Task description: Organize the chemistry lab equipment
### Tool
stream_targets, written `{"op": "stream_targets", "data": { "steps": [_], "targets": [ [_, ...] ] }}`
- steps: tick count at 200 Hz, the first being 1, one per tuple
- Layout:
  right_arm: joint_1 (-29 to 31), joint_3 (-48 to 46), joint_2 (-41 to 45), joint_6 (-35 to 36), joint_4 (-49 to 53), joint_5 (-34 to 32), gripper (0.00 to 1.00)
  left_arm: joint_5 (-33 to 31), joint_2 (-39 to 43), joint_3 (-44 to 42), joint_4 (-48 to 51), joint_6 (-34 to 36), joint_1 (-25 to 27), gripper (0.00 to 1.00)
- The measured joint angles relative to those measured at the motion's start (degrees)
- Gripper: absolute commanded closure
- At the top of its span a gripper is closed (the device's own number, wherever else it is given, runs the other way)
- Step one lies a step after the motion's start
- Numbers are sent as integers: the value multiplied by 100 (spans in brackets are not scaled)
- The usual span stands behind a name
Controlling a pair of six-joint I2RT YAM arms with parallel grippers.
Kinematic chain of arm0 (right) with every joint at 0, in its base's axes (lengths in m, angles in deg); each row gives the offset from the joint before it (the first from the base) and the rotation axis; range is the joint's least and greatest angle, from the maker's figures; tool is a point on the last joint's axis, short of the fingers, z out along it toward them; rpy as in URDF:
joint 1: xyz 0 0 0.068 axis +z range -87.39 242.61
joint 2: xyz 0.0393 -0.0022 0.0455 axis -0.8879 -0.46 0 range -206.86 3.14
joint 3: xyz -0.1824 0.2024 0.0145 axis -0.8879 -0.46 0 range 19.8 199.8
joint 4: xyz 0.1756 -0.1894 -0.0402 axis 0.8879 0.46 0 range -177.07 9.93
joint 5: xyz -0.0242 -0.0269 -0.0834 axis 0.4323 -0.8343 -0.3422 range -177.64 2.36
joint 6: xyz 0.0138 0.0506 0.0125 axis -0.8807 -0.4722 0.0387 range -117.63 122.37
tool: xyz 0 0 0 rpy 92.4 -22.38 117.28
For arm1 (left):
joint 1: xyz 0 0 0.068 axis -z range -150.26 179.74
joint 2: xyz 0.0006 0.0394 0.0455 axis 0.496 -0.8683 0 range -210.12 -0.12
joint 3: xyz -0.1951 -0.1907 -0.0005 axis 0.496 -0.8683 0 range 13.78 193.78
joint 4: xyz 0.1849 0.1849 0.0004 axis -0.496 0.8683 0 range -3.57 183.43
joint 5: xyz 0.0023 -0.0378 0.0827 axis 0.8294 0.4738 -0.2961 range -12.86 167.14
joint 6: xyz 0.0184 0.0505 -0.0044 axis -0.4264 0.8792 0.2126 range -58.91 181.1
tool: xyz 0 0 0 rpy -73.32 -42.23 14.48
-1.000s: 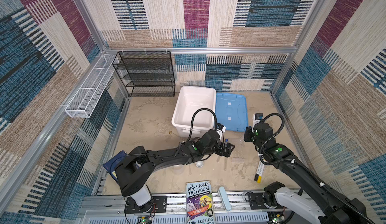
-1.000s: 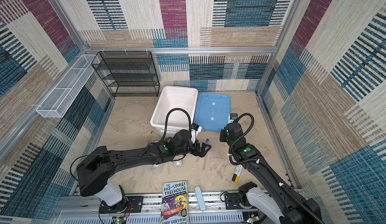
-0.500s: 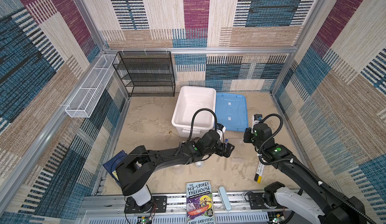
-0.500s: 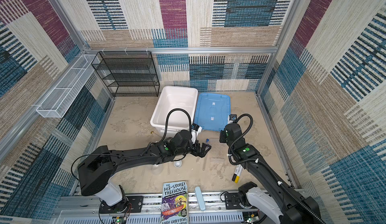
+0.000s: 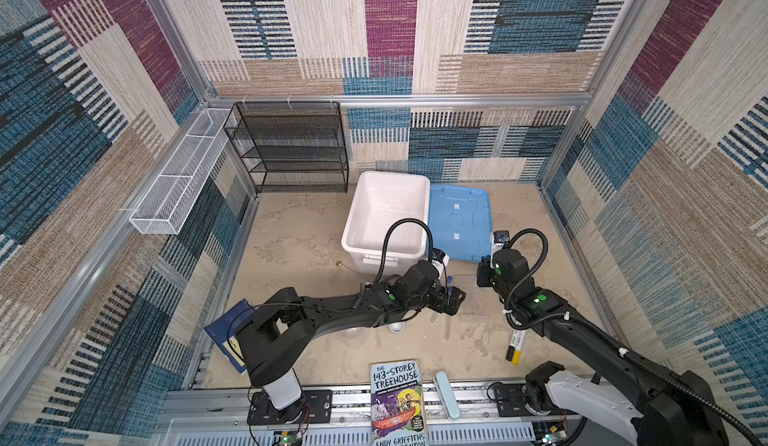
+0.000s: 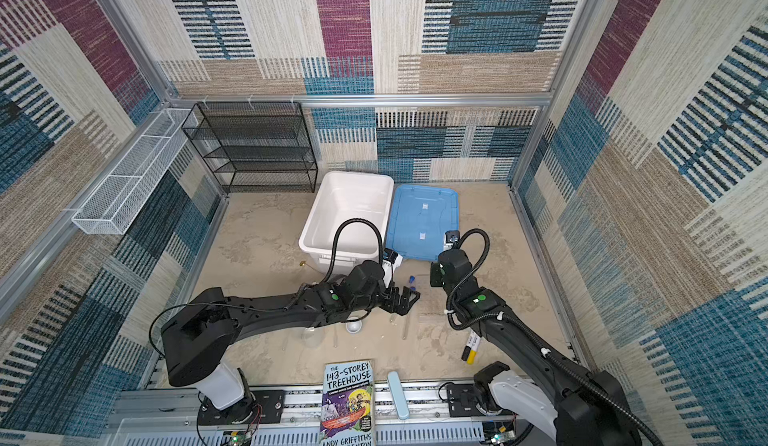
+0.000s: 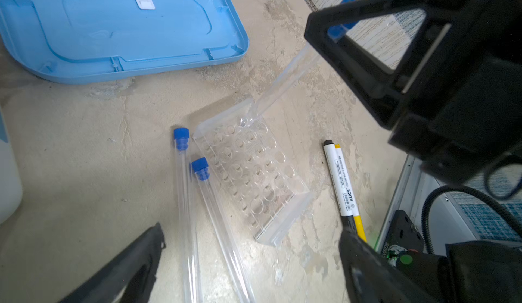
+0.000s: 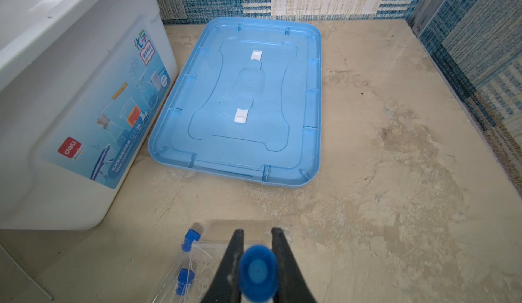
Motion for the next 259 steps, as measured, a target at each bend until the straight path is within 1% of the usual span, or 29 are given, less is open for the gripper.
{"op": "stream_targets", "data": {
  "steps": [44, 64, 80, 97, 119, 121, 124, 125, 126, 127, 130, 132, 153, 173, 192, 201, 218, 224, 249, 259],
  "targets": [
    [4, -92, -70, 162, -326, -142, 75, -26, -4, 2, 55, -17, 0, 1],
    [4, -133, -11, 238, -334, -122, 70, -52, -4, 2, 103, -17, 0, 1],
    [4, -199, 92, 238, -348, -105, 62, -131, 2, 2, 153, -15, 0, 1],
    [4, -236, 199, 234, -341, -28, 49, -168, 9, 2, 205, -15, -2, 1],
    [4, -234, 326, 153, -306, -15, 24, -229, 9, 26, 389, 7, 0, 4],
    [4, -227, 339, 140, -293, -15, 23, -238, 9, 31, 407, 7, 0, 4],
    [4, -210, 363, 103, -251, -15, 15, -267, 9, 50, 459, 13, 0, 6],
    [4, -205, 369, 94, -238, -15, 15, -282, 9, 59, 487, 20, 0, 6],
    [2, -197, 376, 81, -221, -15, 9, -289, 9, 63, 501, 24, 0, 7],
    [2, -190, 380, 76, -214, -15, 9, -304, 9, 74, 527, 31, 0, 7],
    [2, -168, 402, 50, -179, -17, 2, -319, 9, 92, 566, 42, 0, 8],
    [2, -151, 417, 20, -149, -17, 0, -330, 11, 109, 608, 50, 0, 8],
    [2, 151, 549, -197, 120, -35, 1, -514, 114, 240, 979, 247, 0, 11],
    [2, 588, 581, -308, 417, -2, 1, -662, 245, 278, 1298, 540, 0, 15],
    [-7, 986, 592, -361, 605, 216, 1, -745, 286, 339, 1633, 848, 0, 17],
    [-28, 1102, 603, -356, 671, 413, 1, -743, 284, 380, 1781, 970, 0, 14],
    [-46, 1174, 634, -354, 754, 815, 1, -669, 205, 479, 1967, 1147, 0, 3],
    [-63, 1174, 669, -354, 791, 946, 1, -590, 155, 518, 2013, 1172, -2, 1],
    [-197, 1147, 800, -352, 848, 1327, 1, -396, -96, 688, 2218, 1241, 0, 1],
    [-293, 1110, 835, -337, 861, 1519, 1, -376, -195, 761, 2280, 1239, 0, 7]
  ]
}}
